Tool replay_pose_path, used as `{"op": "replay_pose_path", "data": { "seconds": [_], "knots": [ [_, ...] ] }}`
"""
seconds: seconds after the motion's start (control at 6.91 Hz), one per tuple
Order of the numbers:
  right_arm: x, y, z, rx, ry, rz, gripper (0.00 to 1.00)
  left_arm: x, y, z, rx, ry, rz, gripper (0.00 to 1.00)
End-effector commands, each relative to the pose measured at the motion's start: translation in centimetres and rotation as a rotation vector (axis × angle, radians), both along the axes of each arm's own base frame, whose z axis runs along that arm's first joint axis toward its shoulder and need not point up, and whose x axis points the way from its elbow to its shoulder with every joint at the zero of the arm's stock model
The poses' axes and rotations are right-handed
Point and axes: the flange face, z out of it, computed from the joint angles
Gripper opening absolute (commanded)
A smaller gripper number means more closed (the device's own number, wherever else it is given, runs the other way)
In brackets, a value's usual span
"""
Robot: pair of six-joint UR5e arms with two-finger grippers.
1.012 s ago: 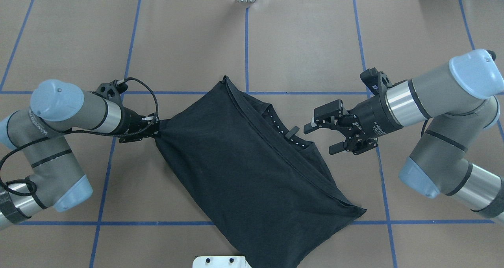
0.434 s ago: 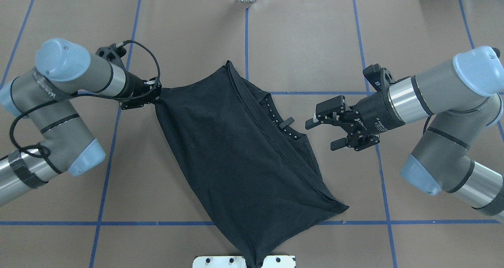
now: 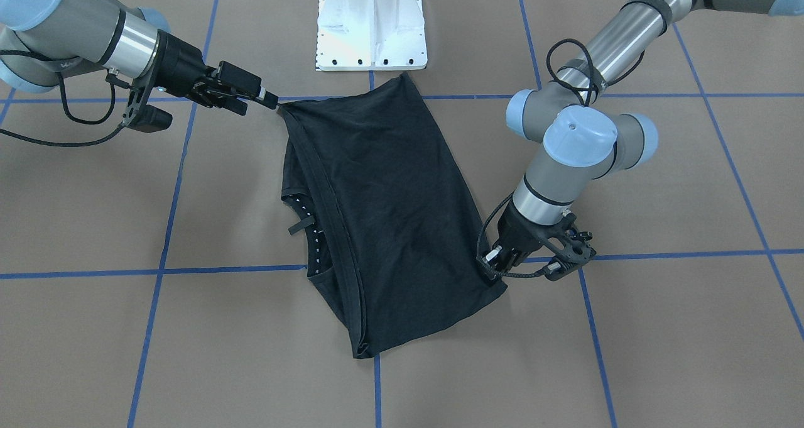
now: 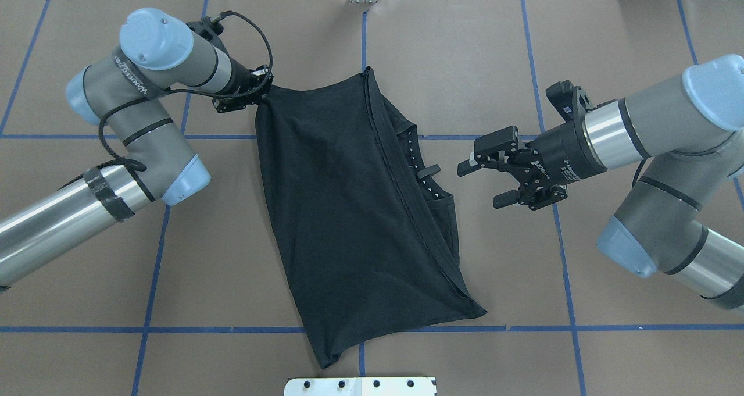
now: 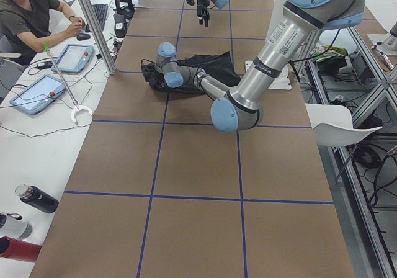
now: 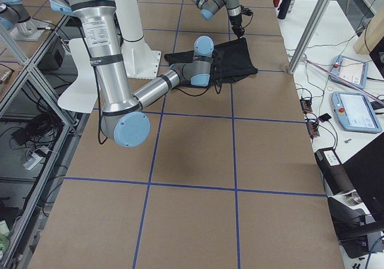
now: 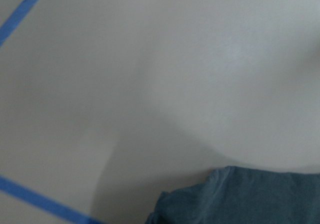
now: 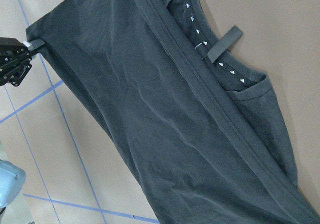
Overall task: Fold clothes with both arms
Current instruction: 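Pull the grasped edge farther from the robot with the left gripper, straightening the shirt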
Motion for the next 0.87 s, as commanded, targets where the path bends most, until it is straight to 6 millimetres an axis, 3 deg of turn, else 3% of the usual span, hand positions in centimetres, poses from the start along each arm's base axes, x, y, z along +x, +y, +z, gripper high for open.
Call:
{"op": "replay_pose_path", "data": {
  "seconds": [0.0,0.29,0.43,0.58,0.72],
  "knots": [
    [0.4,-0.5,0.0,0.001,0.001,0.023,1.0,1.9,-3.8,-0.8,0.09,0.017,-0.105,0.0],
    [0.6,-0.8,0.0,0.007,0.001,0.059,1.0,2.0,-4.4,0.2,0.124,0.03,-0.136,0.04],
    [0.6,-0.9,0.0,0.059,0.002,0.065,1.0,1.9,-4.4,0.0,0.127,0.033,-0.138,0.99],
    [0.5,-1.0,0.3,0.123,0.011,0.06,1.0,1.5,-4.6,-0.3,0.129,0.036,-0.143,1.0],
    [0.9,-1.2,0.4,0.161,0.015,0.064,1.0,-1.3,-6.2,-0.9,0.136,0.047,-0.166,1.0]
  ]
}}
